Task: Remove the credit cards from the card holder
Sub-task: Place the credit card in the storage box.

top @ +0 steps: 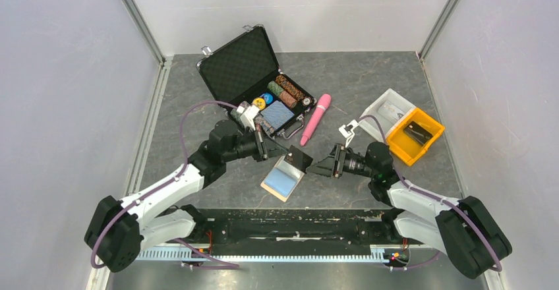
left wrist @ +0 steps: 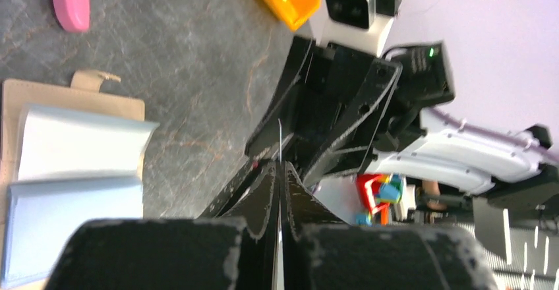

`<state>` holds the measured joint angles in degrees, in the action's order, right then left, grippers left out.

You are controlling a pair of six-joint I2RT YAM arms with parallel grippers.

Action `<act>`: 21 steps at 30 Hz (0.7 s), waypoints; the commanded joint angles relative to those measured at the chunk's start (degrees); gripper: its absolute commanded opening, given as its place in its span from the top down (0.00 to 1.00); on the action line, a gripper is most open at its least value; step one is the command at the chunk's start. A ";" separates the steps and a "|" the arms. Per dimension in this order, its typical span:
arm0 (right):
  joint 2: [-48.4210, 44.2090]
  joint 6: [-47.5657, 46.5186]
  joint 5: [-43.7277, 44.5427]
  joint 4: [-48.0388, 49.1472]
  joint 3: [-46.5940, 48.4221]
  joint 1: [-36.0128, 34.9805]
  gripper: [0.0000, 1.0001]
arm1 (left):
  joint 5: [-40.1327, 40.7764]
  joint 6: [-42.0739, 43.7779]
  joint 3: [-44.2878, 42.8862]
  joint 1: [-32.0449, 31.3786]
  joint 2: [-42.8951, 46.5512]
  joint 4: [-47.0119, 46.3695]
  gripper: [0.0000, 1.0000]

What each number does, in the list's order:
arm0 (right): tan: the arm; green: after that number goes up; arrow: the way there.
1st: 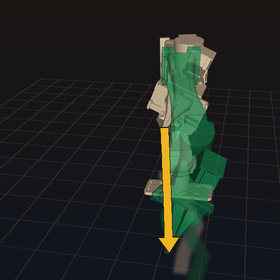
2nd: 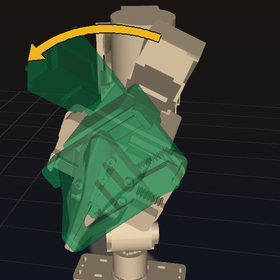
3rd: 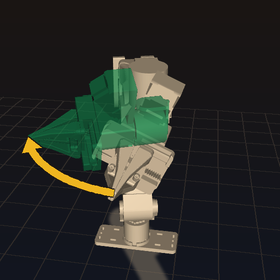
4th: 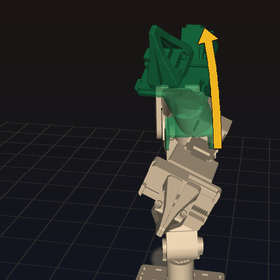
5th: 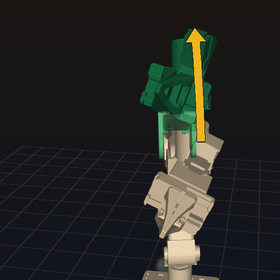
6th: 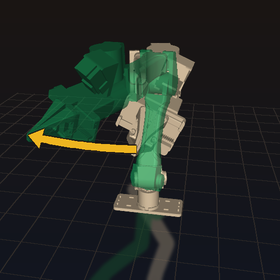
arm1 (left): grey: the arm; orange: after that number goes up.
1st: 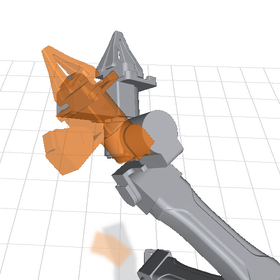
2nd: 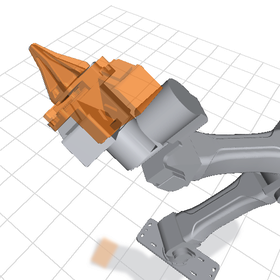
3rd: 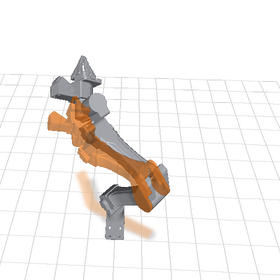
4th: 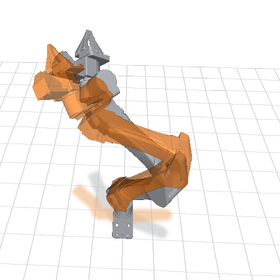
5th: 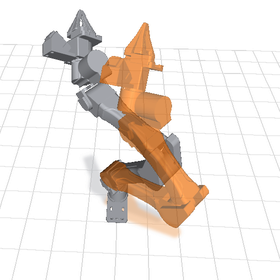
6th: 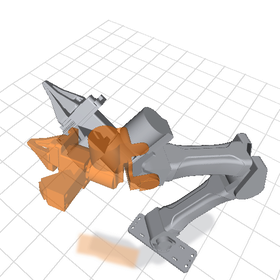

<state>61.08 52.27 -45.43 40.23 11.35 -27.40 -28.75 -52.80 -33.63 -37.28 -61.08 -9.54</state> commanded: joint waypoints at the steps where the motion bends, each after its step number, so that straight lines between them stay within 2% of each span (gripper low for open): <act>1: 0.51 12.78 2.23 20.70 -2.85 0.24 0.43 | 5.86 -7.29 1.94 0.25 2.38 -10.12 0.98; 4: 2.51 17.92 2.94 29.36 -4.29 0.16 0.45 | 6.32 -9.25 2.53 0.28 2.38 -11.76 0.98; 7: 3.75 20.27 3.92 33.12 -4.95 0.20 0.54 | 6.53 -11.05 3.59 0.27 2.31 -14.31 0.98; 10: 4.03 20.69 4.96 33.52 -4.98 0.15 0.65 | 6.66 -11.73 4.15 0.25 2.22 -15.17 0.98; 12: 3.99 20.68 5.38 33.45 -4.73 0.16 0.70 | 6.76 -11.64 4.18 0.28 2.24 -15.22 0.98; 19: 4.91 19.86 6.93 31.02 -3.10 0.15 0.71 | 6.69 -13.90 6.05 0.25 2.40 -18.44 0.98; 21: 5.07 19.04 7.09 29.73 -2.39 0.10 0.75 | 6.54 -14.13 6.38 0.28 2.38 -18.60 0.98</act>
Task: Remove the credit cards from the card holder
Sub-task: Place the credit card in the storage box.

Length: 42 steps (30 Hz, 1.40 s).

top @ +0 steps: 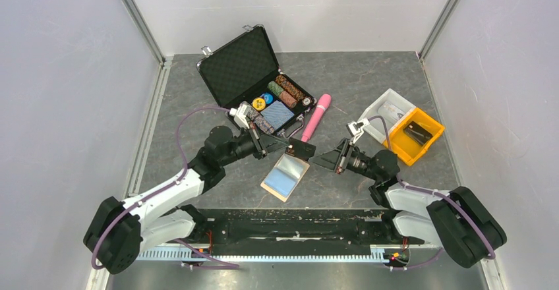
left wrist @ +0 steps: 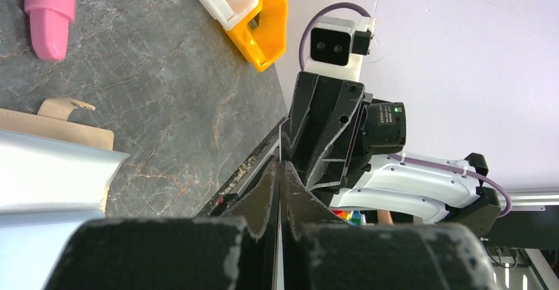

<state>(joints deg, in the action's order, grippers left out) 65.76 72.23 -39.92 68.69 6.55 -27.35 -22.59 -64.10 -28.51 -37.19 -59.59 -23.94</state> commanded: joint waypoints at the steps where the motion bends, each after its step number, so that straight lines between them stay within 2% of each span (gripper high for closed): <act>1: 0.39 -1.24 1.81 0.68 2.76 0.12 0.80 | 0.27 -3.02 1.50 0.19 0.89 -4.52 0.98; 5: -0.36 -2.60 3.75 -1.97 3.20 0.16 1.00 | 0.61 -4.38 2.68 0.19 1.13 -5.34 0.98; 6: -0.89 -3.76 4.30 -3.76 3.70 0.18 1.00 | 0.85 -4.46 2.84 0.19 1.42 -5.27 0.97; 7: -1.30 -5.51 4.49 -6.26 4.73 0.19 1.00 | 1.16 -4.46 2.93 0.19 1.70 -4.88 0.93; 9: -1.73 -10.75 4.63 -15.33 7.77 0.32 1.00 | 1.98 -3.56 2.85 0.19 2.76 -2.81 0.75; 11: -2.27 -14.99 4.97 -22.20 10.53 0.92 1.00 | 2.65 -2.21 2.23 0.19 3.78 0.51 0.48; 13: -2.88 -18.73 5.29 -29.22 13.41 2.08 1.00 | 3.38 -0.52 0.95 0.19 4.79 5.49 0.27; 16: -3.04 -24.04 4.48 -39.42 18.31 5.20 1.00 | 4.15 3.50 -1.51 0.19 6.03 13.34 0.11; 17: -3.01 -25.59 4.18 -42.31 19.99 6.65 1.00 | 4.66 4.92 -2.31 0.19 6.32 16.46 0.01; 23: -0.98 -35.24 2.24 -60.93 29.53 16.27 1.00 | 7.14 16.36 -8.87 0.19 6.52 31.55 0.00; 31: 3.88 -50.58 7.67 -87.35 43.35 29.75 1.00 | 11.99 31.64 -18.54 0.19 5.92 48.08 0.00; 33: 3.72 -52.90 10.99 -92.36 45.08 33.09 1.00 | 12.78 32.58 -20.16 0.19 5.44 51.50 0.00; 38: 4.27 -57.24 13.37 -103.04 49.25 42.43 1.00 | 6.95 36.48 -25.97 0.19 2.88 60.41 0.00; 42: 4.84 -60.62 21.39 -111.44 55.54 47.32 1.00 | 9.04 40.21 -25.39 0.14 4.25 62.48 0.00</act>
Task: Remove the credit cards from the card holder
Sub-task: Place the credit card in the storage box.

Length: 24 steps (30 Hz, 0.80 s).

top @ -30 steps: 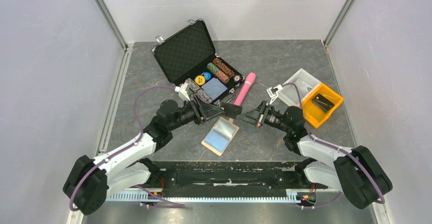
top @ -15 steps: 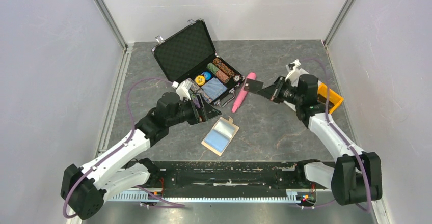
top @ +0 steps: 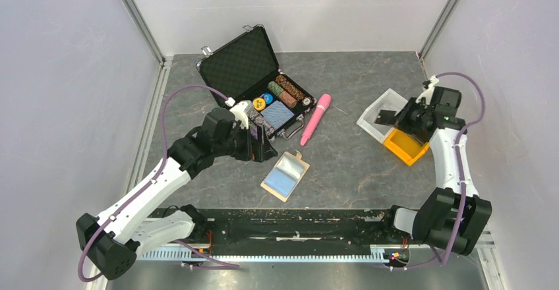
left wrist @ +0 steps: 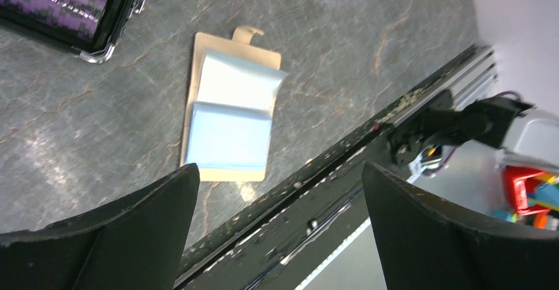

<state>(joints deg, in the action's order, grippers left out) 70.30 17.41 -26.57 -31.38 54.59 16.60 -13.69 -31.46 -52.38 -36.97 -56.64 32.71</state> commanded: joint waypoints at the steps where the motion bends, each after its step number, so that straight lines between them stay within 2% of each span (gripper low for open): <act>1: 0.69 -6.43 10.96 -12.76 9.74 4.12 1.00 | 1.29 8.34 -0.90 -0.04 1.95 6.02 0.00; 4: 2.41 -7.43 17.15 -15.47 14.17 5.81 1.00 | 3.33 9.25 -0.18 -0.03 3.16 7.21 0.00; 8: 4.12 -6.62 14.87 -16.18 14.78 8.89 1.00 | 1.65 8.54 1.02 -0.11 5.39 6.85 0.00; 16: 6.86 -7.62 18.72 -16.78 16.27 10.27 1.00 | 2.31 8.40 1.40 -1.52 6.85 6.81 0.00; 24: 12.94 -9.83 18.52 -16.83 20.13 12.47 1.00 | 3.77 8.35 1.40 -1.53 7.03 7.35 0.00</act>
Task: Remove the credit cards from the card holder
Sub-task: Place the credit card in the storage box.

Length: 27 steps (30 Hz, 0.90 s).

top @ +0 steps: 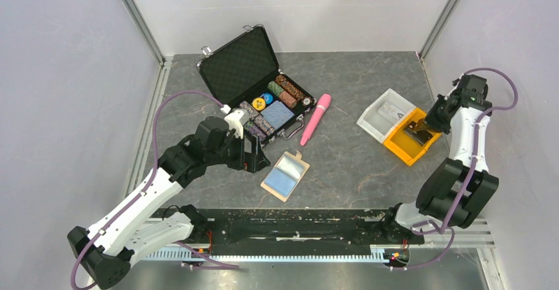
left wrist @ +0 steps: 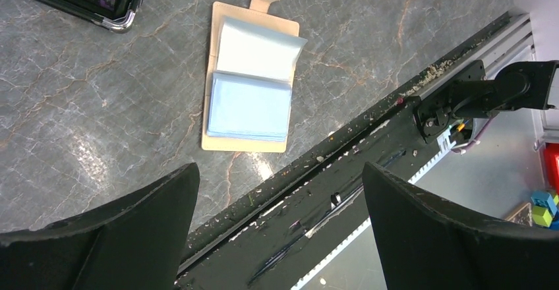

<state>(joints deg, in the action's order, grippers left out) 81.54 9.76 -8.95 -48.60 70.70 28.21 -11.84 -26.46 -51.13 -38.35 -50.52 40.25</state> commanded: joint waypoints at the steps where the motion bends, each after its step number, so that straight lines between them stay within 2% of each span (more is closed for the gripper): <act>1: 2.26 -2.36 0.35 0.48 4.10 1.14 1.00 | 2.15 3.34 0.16 -0.15 0.88 -0.12 0.00; 6: 5.45 -2.52 -4.70 2.33 3.95 1.39 1.00 | 3.34 3.35 -0.02 -0.15 0.61 0.00 0.00; 27: 12.50 -2.99 -6.57 8.12 3.51 2.81 1.00 | 8.20 3.27 -0.37 -0.07 1.83 0.44 0.00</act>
<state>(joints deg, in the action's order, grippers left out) 93.06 7.81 -14.57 -43.40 73.08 30.59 -5.26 -26.46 -51.13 -38.37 -49.32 40.71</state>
